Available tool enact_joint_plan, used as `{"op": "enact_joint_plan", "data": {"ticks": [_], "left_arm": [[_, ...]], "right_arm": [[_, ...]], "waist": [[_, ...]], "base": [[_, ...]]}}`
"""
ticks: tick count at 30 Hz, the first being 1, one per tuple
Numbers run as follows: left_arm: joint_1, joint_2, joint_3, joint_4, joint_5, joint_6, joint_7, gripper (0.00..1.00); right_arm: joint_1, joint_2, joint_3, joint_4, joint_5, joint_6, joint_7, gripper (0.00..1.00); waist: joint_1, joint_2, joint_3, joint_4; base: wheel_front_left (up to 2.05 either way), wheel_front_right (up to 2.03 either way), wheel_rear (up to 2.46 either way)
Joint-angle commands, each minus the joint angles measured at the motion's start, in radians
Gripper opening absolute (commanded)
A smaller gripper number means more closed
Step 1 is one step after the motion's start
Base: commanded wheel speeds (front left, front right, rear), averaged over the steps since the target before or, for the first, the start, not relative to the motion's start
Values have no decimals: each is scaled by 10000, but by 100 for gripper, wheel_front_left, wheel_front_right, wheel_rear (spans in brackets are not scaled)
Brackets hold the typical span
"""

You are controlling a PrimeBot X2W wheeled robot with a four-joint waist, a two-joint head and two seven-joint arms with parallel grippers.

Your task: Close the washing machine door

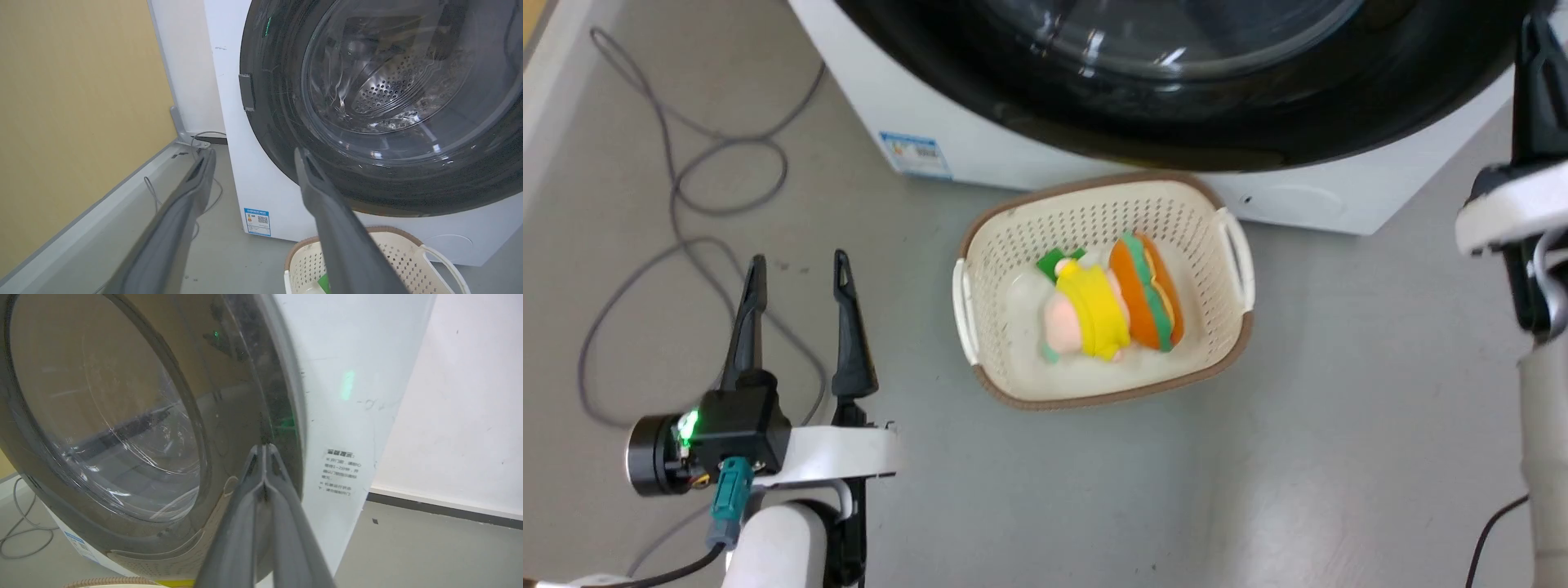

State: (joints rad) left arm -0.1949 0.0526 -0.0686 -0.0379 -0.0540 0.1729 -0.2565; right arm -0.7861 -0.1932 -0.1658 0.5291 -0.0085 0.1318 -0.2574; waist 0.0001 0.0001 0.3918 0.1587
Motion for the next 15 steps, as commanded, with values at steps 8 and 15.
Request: {"op": "enact_joint_plan", "data": {"ticks": [8,15], "left_arm": [[609,120,255,338,287,-108,-53,100],[1123,187,314,522,368,-117,-53,100]], "right_arm": [[2177,522,74,-1957,17,-11,-44,0],[3919,1009,285,-2967,502,-11,-44,0]], "waist": [[-1,-1,-1454,-1037],[-1,-1,-2283,-1784]], "base": [[0,0,0],[0,0,0]]}}
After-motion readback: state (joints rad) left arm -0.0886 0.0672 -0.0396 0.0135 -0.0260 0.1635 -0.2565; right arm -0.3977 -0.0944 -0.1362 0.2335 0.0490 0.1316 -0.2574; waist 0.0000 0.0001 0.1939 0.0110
